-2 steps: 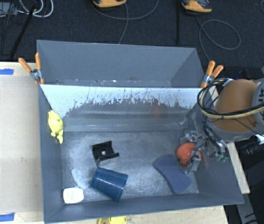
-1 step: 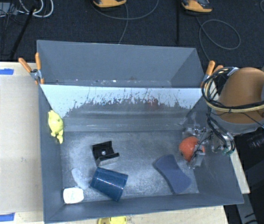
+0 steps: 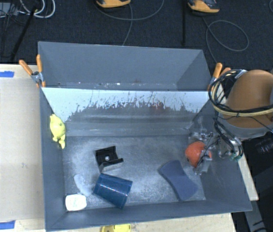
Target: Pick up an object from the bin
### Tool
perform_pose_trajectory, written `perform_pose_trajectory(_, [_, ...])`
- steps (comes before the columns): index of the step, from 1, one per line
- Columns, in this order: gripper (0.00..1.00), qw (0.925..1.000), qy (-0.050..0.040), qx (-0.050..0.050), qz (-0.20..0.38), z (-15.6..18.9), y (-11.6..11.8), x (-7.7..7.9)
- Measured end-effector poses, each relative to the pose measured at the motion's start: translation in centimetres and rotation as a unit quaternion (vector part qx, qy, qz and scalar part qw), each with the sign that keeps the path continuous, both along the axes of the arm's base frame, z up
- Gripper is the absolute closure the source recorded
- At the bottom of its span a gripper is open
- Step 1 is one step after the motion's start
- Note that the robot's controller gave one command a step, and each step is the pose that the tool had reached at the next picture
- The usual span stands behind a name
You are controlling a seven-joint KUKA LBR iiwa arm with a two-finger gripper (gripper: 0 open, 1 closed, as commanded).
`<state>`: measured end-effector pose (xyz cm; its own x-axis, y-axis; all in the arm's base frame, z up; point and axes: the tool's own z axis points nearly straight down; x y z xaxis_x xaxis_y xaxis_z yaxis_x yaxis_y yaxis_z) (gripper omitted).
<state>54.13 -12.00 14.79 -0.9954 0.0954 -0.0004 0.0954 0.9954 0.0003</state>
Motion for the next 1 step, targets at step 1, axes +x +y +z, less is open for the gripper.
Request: perform_pose_trajectory(1, [1.00, 1.0000, 0.0002, 0.000, 0.007, 7.69, -1.65, 2.39])
